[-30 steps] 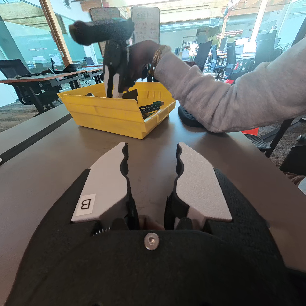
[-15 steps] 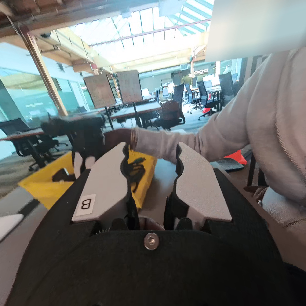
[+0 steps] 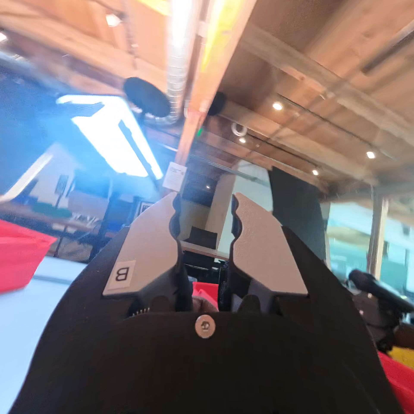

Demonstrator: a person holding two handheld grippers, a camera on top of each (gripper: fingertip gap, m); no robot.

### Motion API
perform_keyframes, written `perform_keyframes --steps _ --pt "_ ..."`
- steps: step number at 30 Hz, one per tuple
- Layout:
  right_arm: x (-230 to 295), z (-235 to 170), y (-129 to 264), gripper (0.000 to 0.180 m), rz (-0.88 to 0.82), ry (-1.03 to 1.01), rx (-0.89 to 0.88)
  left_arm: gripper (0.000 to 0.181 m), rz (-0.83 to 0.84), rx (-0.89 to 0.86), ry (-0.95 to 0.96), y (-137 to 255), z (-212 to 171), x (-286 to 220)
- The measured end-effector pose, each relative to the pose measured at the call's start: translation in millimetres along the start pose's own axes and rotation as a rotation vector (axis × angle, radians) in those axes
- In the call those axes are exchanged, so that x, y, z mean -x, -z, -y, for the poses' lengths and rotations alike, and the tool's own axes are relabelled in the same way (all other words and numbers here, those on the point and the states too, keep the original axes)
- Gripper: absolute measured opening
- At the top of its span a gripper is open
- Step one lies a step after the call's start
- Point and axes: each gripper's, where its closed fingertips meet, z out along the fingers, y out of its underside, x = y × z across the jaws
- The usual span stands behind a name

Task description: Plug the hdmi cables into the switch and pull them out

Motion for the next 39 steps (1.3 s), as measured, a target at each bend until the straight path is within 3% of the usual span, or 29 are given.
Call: perform_keyframes --steps 1,3,7,18,19,21,25,27,30,33,35,39 --pt "1 11 -7 0.018 0.005 0.028 -0.015 0.042 0.043 -0.013 0.057 9 -1 20" --pt "2 33 -21 0.019 0.007 0.069 -0.062 0.040 0.120 -0.031 0.110 20 -8 48" --pt "-5 66 -47 0.021 -0.065 0.135 -0.099 0.040 0.210 0.149 0.002 20 -31 64" --pt "13 136 -84 0.026 -0.036 0.294 -0.265 0.040 0.243 -0.020 0.146 39 23 62" --pt "14 138 -83 0.027 -0.031 0.283 -0.263 0.040 0.256 0.001 0.132 40 20 64" --pt "14 147 -67 0.045 -0.053 0.237 -0.312 0.040 0.280 0.036 0.112 40 15 67" --pt "-5 162 -1 0.059 -0.232 0.007 -0.494 0.041 0.329 0.005 0.087 40 22 66" --pt "2 167 41 0.062 -0.238 -0.204 -0.669 0.042 0.348 -0.014 0.053 40 28 60" --pt "52 171 92 0.062 -0.062 -0.508 -1.007 0.047 0.334 0.029 -0.027 45 23 38" --pt "105 151 89 0.071 -0.015 -0.585 -1.061 0.057 0.376 0.129 -0.163 71 -6 20" --pt "138 139 68 0.064 -0.004 -0.547 -1.008 0.064 0.390 0.212 -0.258 91 -24 7" --pt "153 136 55 0.059 -0.019 -0.409 -0.907 0.069 0.384 0.451 -0.266 124 -62 -8"
